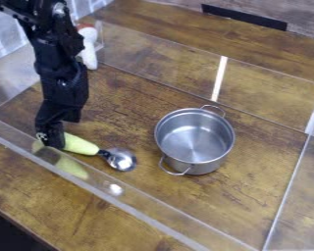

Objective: Move the green spoon to the right

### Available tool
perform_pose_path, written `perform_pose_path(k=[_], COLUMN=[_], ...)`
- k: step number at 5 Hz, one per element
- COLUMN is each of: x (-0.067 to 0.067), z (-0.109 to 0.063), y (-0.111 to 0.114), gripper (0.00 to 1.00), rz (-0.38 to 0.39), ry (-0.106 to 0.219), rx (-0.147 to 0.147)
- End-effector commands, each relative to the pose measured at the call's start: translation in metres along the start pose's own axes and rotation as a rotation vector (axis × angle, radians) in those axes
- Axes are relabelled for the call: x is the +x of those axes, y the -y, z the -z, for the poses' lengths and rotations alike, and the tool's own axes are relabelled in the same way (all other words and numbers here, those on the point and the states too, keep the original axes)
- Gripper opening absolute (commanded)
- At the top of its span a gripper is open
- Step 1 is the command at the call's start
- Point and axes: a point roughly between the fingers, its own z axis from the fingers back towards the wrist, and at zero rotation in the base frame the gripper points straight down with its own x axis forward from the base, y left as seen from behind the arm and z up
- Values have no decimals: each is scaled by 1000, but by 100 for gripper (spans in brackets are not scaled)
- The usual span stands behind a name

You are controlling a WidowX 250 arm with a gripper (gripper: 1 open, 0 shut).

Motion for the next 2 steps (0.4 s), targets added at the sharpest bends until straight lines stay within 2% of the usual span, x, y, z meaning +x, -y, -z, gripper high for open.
perform_pose_path(k=[1, 2], x=[-8, -17], z=[-6, -6], y=[-11, -16], gripper=[0, 0], rz=[-71, -133], ry=[7, 10], rx=[16, 12])
